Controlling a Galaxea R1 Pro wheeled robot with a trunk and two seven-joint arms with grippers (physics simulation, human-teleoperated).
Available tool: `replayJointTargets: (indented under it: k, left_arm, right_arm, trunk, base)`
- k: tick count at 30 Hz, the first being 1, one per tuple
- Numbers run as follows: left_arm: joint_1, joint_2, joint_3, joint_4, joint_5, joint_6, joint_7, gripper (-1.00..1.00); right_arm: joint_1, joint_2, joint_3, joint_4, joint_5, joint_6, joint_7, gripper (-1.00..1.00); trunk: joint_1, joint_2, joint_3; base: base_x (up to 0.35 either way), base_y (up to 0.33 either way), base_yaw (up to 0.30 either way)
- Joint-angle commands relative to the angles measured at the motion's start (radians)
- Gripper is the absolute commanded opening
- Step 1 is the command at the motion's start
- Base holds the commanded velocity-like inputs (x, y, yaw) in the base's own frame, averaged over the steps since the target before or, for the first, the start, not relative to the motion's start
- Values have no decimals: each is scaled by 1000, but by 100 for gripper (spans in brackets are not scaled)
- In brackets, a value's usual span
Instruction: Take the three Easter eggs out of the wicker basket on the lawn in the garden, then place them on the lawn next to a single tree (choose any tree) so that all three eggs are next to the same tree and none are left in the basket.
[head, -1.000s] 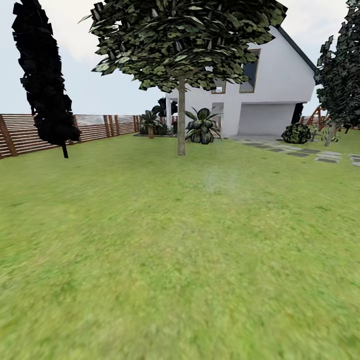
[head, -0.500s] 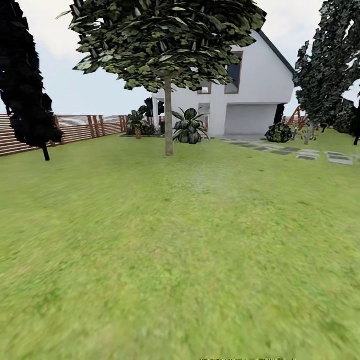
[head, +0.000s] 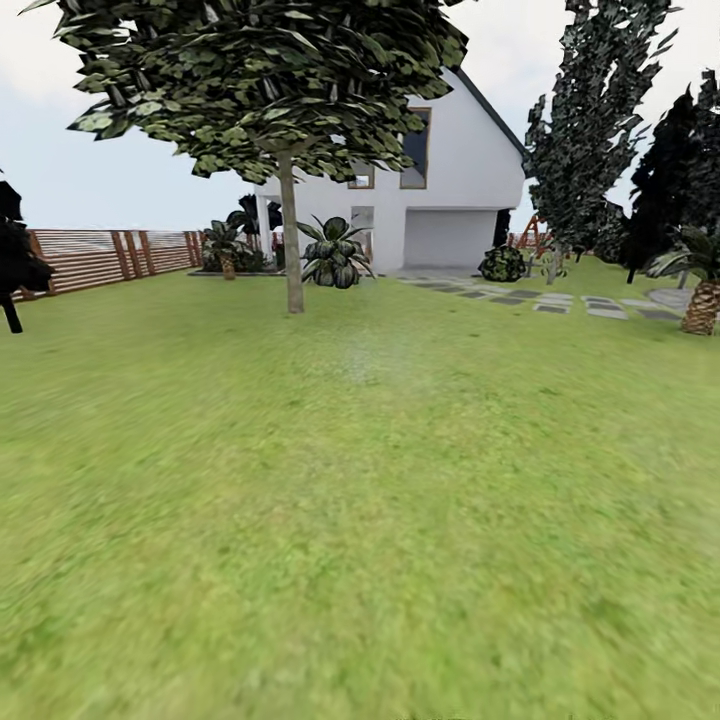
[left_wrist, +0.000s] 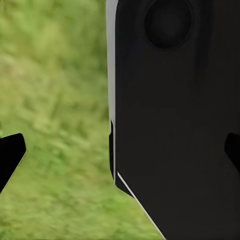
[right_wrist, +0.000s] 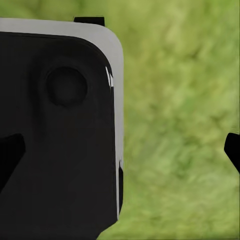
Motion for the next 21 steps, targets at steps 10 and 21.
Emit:
replayJointTargets:
  k: [10, 21]
  left_arm:
    - [0, 0, 0, -1, 0, 0, 0, 100]
    - [0, 0, 0, -1, 0, 0, 0, 100]
  right_arm:
    - [-1, 0, 0, 2, 0, -1, 0, 100]
    - [-1, 0, 0, 2, 0, -1, 0, 100]
  trunk:
    - [0, 0, -1]
    - [0, 0, -1]
  base:
    - [0, 0, -297]
    - [0, 0, -297]
